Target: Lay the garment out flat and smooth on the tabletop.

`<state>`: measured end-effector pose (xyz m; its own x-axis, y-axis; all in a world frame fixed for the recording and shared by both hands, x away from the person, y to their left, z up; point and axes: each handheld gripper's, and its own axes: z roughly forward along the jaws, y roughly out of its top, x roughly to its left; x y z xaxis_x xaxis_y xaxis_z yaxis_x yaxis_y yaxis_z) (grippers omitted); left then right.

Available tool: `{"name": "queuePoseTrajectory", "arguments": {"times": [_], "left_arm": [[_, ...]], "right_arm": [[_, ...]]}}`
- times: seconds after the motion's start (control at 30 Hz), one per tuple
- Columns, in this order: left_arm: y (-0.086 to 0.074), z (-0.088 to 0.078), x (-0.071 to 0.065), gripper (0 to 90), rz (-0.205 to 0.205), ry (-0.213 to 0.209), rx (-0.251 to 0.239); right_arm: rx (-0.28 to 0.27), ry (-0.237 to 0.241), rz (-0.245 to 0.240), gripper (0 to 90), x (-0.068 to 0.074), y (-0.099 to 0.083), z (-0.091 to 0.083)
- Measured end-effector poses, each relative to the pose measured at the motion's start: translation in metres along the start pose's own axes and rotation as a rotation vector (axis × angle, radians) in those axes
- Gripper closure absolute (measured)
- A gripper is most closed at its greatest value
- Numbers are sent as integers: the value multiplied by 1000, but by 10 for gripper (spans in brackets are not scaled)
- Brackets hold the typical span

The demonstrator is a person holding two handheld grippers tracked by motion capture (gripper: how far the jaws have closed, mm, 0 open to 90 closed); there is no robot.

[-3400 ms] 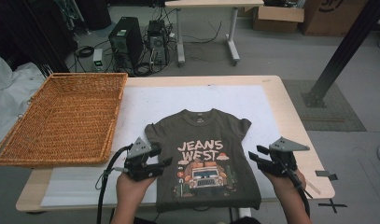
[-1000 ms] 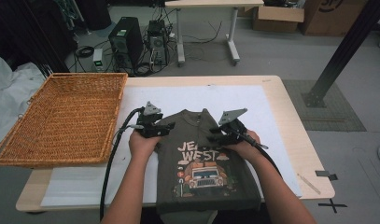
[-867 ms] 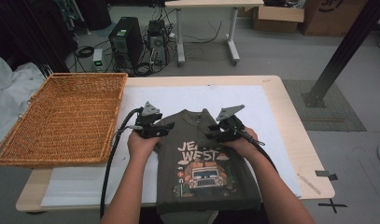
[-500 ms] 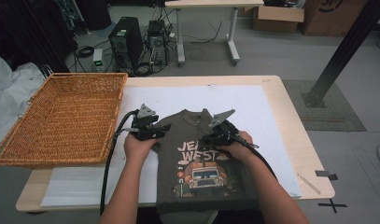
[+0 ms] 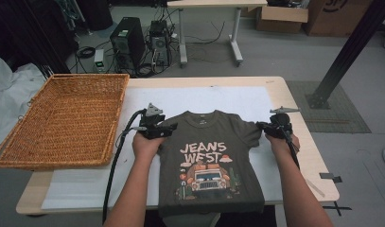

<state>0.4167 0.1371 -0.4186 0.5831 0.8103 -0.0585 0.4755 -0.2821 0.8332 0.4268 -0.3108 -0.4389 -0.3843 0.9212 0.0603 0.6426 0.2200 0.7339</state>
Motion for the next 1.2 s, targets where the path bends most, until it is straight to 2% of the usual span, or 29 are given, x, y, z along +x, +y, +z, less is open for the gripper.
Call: {"name": "queuePoseTrajectory", "arguments": {"times": [0.03, 0.07, 0.1, 0.13, 0.17, 0.2, 0.27, 0.3, 0.33, 0.37, 0.4, 0.43, 0.47, 0.5, 0.57, 0.6, 0.7, 0.8, 0.9, 0.97, 1.03, 1.13, 1.2], "left_arm": [[2, 1, 0, 341, 1, 4, -1], [2, 2, 0, 341, 5, 3, 1], [4, 3, 0, 340, 9, 4, 4], [4, 3, 0, 340, 9, 11, 2], [4, 4, 1, 340, 5, 11, -2], [4, 4, 2, 340, -2, 9, -3], [4, 4, 2, 338, 0, 14, 2], [4, 4, 2, 338, 2, 14, 7], [4, 4, 2, 338, 3, 15, 9], [4, 3, 2, 338, 6, 16, 8], [5, 3, 2, 338, 8, 15, 9], [5, 3, 2, 339, 11, 15, 13], [6, 4, 3, 339, 14, 15, 23], [7, 5, 3, 339, 20, 16, 27], [10, 8, 3, 340, 27, 18, 37], [12, 10, 2, 341, 32, 20, 43], [15, 16, 3, 347, 36, 27, 57], [19, 21, 8, 345, 51, 45, 89], [21, 27, 15, 342, 35, 72, 95], [23, 34, 19, 340, 17, 77, 91], [26, 44, 21, 340, 11, 79, 100], [31, 65, 23, 338, 6, 72, 131], [36, 79, 23, 345, 28, 66, 173]], "right_arm": [[4, -36, 10, 729, -2, -3, 2], [-11, -55, 27, 707, -2, -2, 1], [-39, -53, 18, 669, -1, 0, 0], [-78, -54, -13, 619, 3, 5, -1], [-111, -25, -49, 611, 9, 12, -1], [-132, 30, -94, 594, 17, 20, 2], [-121, 67, -183, 578, 35, 36, 11], [-115, 103, -187, 557, 41, 42, 19], [-85, 124, -185, 532, 46, 47, 27], [-39, 126, -186, 501, 50, 51, 37], [2, 154, -181, 495, 52, 54, 47], [49, 170, -192, 558, 55, 55, 56], [103, 167, -238, 624, 60, 54, 62], [77, 167, -271, 839, 63, 55, 63], [104, 178, -321, 877, 64, 61, 66], [110, 186, -323, 880, 61, 65, 67], [107, 164, -298, 882, 48, 77, 76], [82, 109, -272, 882, 39, 87, 88], [77, 67, -239, 879, 32, 91, 97], [71, 67, -245, 846, 32, 91, 98], [71, 36, -261, 743, 34, 91, 94], [42, 42, -291, 706, 37, 92, 77], [1, 47, -310, 689, 37, 90, 61]]}}
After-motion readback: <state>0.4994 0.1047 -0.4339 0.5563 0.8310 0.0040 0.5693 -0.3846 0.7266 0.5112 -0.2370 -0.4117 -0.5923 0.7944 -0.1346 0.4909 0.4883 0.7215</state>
